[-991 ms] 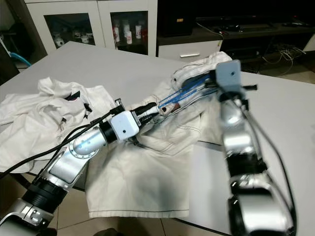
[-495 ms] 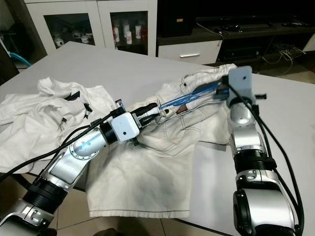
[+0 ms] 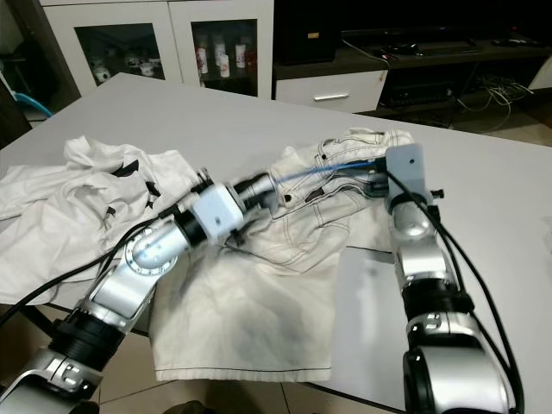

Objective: Hang hanger

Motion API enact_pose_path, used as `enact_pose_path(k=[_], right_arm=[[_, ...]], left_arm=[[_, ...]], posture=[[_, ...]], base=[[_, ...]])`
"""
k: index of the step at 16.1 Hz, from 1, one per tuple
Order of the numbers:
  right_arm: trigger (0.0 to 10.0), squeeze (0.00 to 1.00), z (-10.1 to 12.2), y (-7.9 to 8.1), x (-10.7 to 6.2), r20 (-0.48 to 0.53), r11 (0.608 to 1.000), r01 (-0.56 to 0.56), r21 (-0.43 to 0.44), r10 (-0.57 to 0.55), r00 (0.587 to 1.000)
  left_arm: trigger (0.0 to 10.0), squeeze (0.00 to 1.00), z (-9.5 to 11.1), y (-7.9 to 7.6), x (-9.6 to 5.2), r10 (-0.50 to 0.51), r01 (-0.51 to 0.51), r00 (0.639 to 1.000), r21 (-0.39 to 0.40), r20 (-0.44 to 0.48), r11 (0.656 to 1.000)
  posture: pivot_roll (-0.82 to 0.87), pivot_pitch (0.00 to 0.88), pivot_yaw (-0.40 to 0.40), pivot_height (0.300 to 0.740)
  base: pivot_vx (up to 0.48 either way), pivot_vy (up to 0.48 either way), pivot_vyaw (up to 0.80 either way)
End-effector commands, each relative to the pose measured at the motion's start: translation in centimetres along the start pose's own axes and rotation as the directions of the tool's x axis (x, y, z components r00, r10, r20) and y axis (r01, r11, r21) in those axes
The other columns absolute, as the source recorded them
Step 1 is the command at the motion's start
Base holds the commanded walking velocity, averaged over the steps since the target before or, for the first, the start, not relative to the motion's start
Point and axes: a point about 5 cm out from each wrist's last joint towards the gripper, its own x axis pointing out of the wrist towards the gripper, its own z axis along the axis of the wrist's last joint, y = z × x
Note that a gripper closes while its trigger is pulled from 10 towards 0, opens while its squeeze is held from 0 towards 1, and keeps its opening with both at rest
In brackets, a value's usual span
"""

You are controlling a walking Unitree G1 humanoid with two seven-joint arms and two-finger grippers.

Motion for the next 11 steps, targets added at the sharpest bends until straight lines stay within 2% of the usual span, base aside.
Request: enact_pose_path(k=[1, 3, 4, 5, 6, 9, 10, 11], right_arm=[[10.0, 0.00, 0.0, 0.8, -0.3, 0.011, 0.999, -0.049, 0.020, 0.049, 0.999], [10.0, 0.00, 0.9, 1.5, -0.8, 0.090, 0.996, -0.087, 0.036, 0.083, 0.992], [10.0, 0.00, 1.7, 1.3, -1.0, 0.142, 0.995, -0.071, 0.074, 0.060, 0.988], [10.0, 0.00, 1.7, 1.3, -1.0, 0.142, 0.995, -0.071, 0.074, 0.060, 0.988], [10.0, 1.00, 1.9, 1.2, -1.1, 0.161, 0.994, -0.065, 0.085, 0.051, 0.986], [10.0, 1.00, 2.0, 1.7, -1.3, 0.170, 0.991, -0.119, 0.058, 0.108, 0.980], [10.0, 0.00, 2.1, 2.0, -1.7, 0.186, 0.988, -0.153, 0.025, 0.145, 0.972], [10.0, 0.00, 2.3, 1.8, -1.9, 0.202, 0.988, -0.155, 0.018, 0.148, 0.968]], left_arm=[[10.0, 0.00, 0.6, 1.4, 0.4, 0.075, -0.075, 0.997, -0.016, 0.020, 0.997], [10.0, 0.00, 0.5, 2.1, 0.6, 0.132, -0.132, 0.991, -0.041, 0.010, 0.990], [10.0, 0.00, 0.5, 2.4, 0.7, 0.163, -0.162, 0.987, -0.068, 0.007, 0.984], [10.0, 0.00, 0.5, 2.4, 0.7, 0.163, -0.162, 0.987, -0.068, 0.007, 0.984], [10.0, 0.00, 0.5, 2.5, 0.7, 0.173, -0.172, 0.985, -0.078, 0.007, 0.982], [10.0, 0.00, 0.6, 2.8, 0.8, 0.200, -0.199, 0.980, -0.099, 0.007, 0.975], [10.0, 0.00, 0.6, 2.9, 0.8, 0.211, -0.209, 0.978, -0.106, 0.007, 0.972], [10.0, 0.00, 0.6, 3.0, 0.8, 0.213, -0.211, 0.977, -0.108, 0.006, 0.971]], posture=[[0.05, 0.000, -0.017, 0.723], [0.05, 0.000, -0.019, 0.723], [0.04, 0.000, -0.020, 0.723], [0.04, 0.000, -0.020, 0.723], [0.04, 0.000, -0.021, 0.723], [0.04, 0.000, -0.024, 0.723], [0.04, 0.000, -0.025, 0.723], [0.04, 0.000, -0.024, 0.723]], base=[[0.000, 0.000, 0.00], [0.000, 0.000, 0.00], [0.000, 0.000, 0.00], [0.000, 0.000, 0.00], [0.000, 0.000, 0.00], [0.000, 0.000, 0.00], [0.000, 0.000, 0.00], [0.000, 0.000, 0.00]])
